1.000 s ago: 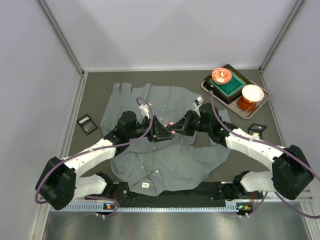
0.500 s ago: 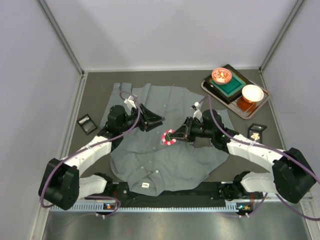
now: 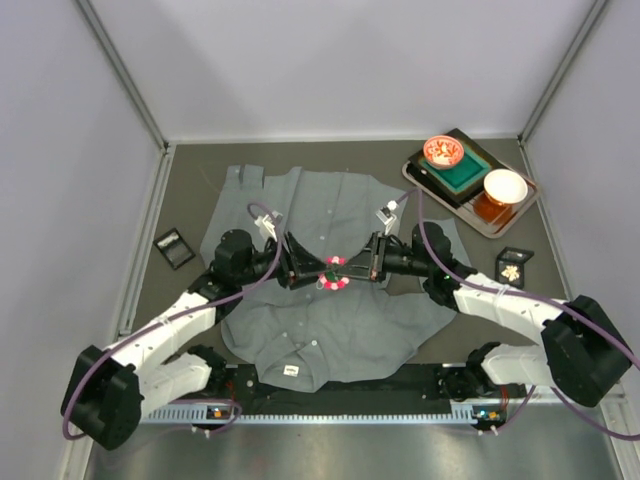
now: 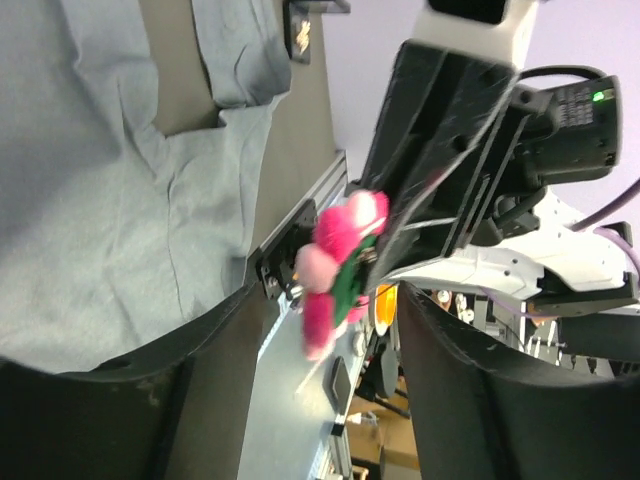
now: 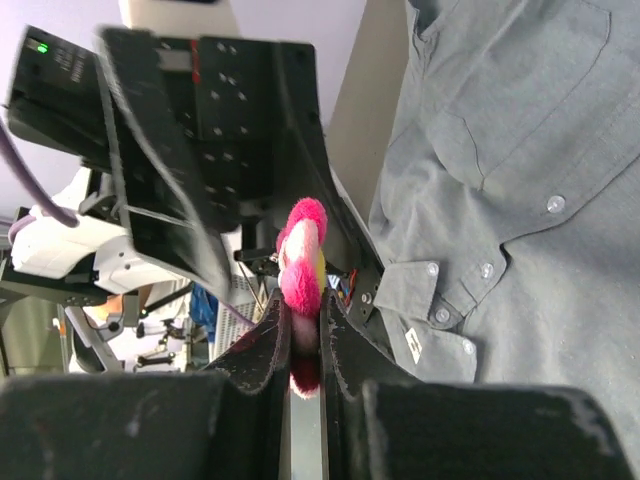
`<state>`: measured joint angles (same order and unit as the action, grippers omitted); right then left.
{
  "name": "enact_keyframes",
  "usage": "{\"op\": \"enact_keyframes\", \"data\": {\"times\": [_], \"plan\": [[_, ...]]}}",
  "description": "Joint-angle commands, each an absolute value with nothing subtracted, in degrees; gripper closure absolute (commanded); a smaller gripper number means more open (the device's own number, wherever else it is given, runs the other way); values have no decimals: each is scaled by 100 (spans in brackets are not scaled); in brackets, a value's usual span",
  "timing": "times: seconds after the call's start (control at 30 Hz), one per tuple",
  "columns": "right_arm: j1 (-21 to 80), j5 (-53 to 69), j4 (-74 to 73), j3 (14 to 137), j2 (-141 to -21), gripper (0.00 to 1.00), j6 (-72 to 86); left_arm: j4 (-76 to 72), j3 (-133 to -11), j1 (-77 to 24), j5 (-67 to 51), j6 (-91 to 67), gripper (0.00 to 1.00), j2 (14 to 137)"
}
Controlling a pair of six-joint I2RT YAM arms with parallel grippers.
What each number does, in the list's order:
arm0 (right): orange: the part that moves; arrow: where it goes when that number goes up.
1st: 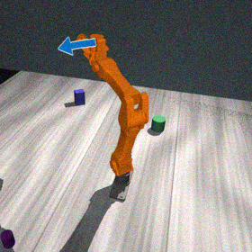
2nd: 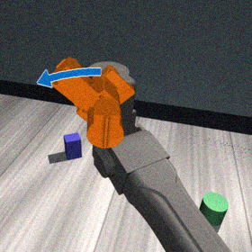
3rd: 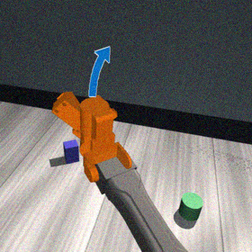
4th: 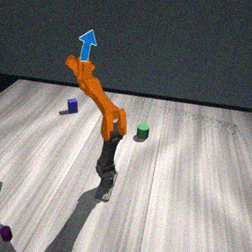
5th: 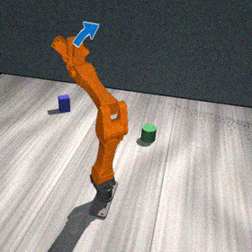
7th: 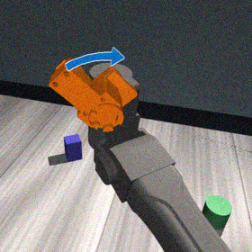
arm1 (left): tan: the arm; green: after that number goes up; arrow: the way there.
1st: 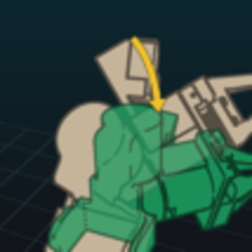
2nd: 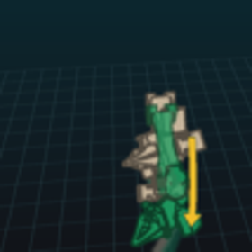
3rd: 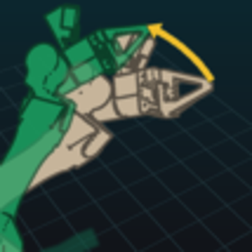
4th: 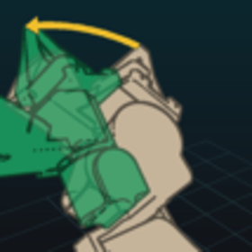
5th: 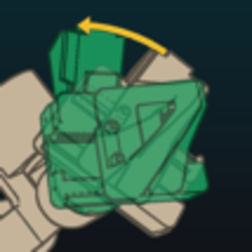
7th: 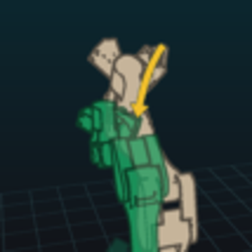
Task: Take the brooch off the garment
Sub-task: Close the brooch.
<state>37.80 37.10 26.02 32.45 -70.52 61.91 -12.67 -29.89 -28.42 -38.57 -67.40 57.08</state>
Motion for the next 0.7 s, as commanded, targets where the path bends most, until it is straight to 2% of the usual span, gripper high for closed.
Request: {"op": "enact_keyframes", "data": {"times": [0.0,0.13,0.3,0.37,0.4,0.43,0.57,0.67], "plan": [[3744,3569,3410,3182,-6864,100,6398,-2310,-2778,-3023,-3797,-7048,44,5800],[3744,3420,3524,3190,-6864,100,6469,-3136,-2593,-3032,-3867,-7461,51,6073],[3744,3384,3612,3199,-6908,100,6557,-3296,-2558,-3067,-3885,-7532,66,6231],[3753,3323,3534,3199,-6882,100,6548,-3226,-2558,-3067,-3858,-7515,64,6170],[3753,3287,3481,3191,-6864,100,6522,-3147,-2566,-3059,-3832,-7480,52,6135],[3753,3244,3367,3199,-6838,100,6487,-2894,-2593,-3059,-3806,-7419,48,6030],[3762,3278,3252,3243,-6820,100,6398,-2181,-2794,-3067,-3586,-7015,48,5845],[3753,3173,3096,3234,-6741,100,6337,-2179,-2830,-3067,-3612,-7040,48,5915]]}}
